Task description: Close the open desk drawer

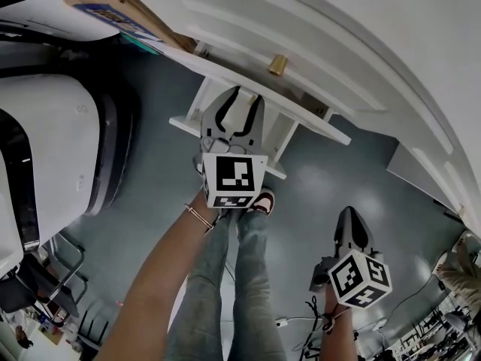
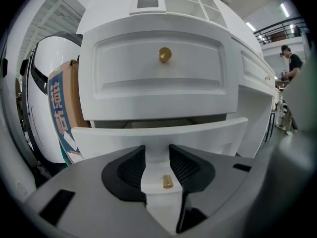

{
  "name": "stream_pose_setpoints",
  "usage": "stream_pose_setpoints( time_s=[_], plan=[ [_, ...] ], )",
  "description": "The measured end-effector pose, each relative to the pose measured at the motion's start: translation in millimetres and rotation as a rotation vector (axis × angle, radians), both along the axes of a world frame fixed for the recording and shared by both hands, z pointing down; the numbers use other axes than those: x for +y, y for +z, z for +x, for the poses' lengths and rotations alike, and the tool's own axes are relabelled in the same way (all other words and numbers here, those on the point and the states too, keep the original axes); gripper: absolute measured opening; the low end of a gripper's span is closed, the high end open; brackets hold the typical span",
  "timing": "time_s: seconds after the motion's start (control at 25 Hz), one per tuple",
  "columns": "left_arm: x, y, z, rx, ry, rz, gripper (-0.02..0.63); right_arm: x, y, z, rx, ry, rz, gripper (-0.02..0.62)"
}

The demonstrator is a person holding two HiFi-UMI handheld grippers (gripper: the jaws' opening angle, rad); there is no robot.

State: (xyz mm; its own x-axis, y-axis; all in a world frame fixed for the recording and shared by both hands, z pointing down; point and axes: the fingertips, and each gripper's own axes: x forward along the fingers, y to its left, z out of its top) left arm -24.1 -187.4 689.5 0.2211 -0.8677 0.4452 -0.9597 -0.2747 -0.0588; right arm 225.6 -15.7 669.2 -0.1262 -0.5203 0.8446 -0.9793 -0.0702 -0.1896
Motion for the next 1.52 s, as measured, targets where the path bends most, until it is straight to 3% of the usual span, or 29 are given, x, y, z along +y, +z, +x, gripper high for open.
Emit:
stream_pose_setpoints(
  time_s=[0.88,1.36,1.52],
  plan=[
    [-50.5,0.7,11.4,-0.046,0.042,0.005,0.163,10.7,0.8,25.0,0.008,0.023,-0.009,0.006],
    [-48.4,2.1,4.3,0.003,0.014,-0.01,0.193,8.1,-0.5,12.1,0.013,-0.008,-0.003,0.006],
    [-20.9,12.6,-3.0,0.019,0.001,-0.045,0.198,9.8,-0.6,1.1,0.009,-0.02,-0.008,0.006]
  ],
)
